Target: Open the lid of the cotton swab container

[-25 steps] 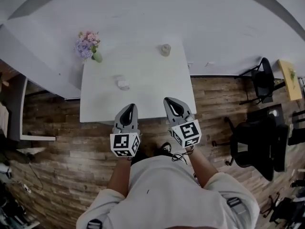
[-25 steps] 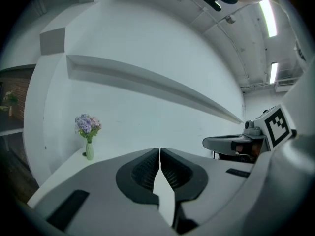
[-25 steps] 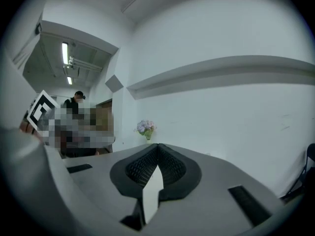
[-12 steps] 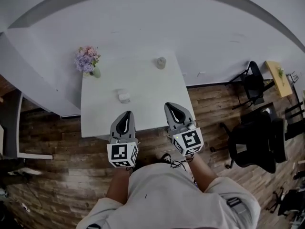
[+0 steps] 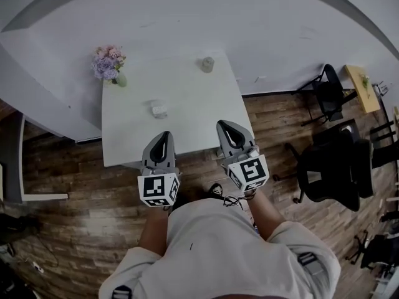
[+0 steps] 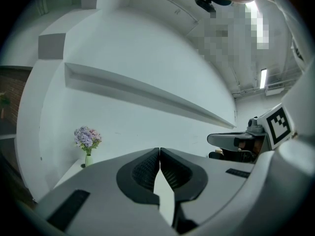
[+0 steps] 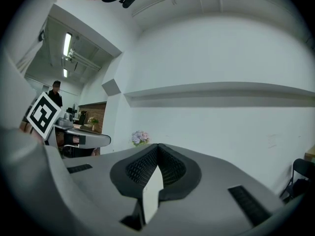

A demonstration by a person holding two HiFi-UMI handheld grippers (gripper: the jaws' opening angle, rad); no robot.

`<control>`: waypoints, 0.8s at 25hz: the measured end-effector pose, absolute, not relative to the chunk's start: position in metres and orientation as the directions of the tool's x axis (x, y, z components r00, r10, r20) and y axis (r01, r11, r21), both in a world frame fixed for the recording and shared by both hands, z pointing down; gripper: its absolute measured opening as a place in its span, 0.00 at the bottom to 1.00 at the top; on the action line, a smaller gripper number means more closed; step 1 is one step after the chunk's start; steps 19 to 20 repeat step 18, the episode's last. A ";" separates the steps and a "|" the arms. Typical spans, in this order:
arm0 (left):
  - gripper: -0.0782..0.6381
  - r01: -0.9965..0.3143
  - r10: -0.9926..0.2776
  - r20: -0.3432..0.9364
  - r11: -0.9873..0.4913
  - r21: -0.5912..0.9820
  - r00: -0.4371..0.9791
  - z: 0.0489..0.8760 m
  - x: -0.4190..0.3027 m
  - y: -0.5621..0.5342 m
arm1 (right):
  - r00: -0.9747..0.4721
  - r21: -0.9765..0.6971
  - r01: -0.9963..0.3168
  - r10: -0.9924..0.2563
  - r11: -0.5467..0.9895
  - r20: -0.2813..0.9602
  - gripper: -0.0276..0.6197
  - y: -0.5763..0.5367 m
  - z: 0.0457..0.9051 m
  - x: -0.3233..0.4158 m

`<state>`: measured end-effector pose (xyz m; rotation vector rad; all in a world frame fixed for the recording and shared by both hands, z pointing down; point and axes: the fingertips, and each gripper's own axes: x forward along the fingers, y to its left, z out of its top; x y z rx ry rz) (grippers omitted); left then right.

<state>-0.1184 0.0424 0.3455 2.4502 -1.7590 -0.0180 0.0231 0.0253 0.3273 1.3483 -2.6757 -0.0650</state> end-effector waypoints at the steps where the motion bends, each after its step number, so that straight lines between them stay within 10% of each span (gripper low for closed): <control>1: 0.14 -0.942 -0.944 0.060 -0.318 0.112 0.325 0.346 -0.118 0.042 | -0.586 0.104 -0.797 -0.803 0.595 0.109 0.04 0.025 0.327 0.024; 20: 0.14 -0.944 -0.943 0.085 -0.312 0.110 0.322 0.366 -0.135 0.043 | -0.569 0.115 -0.805 -0.813 0.582 0.127 0.04 0.018 0.342 0.012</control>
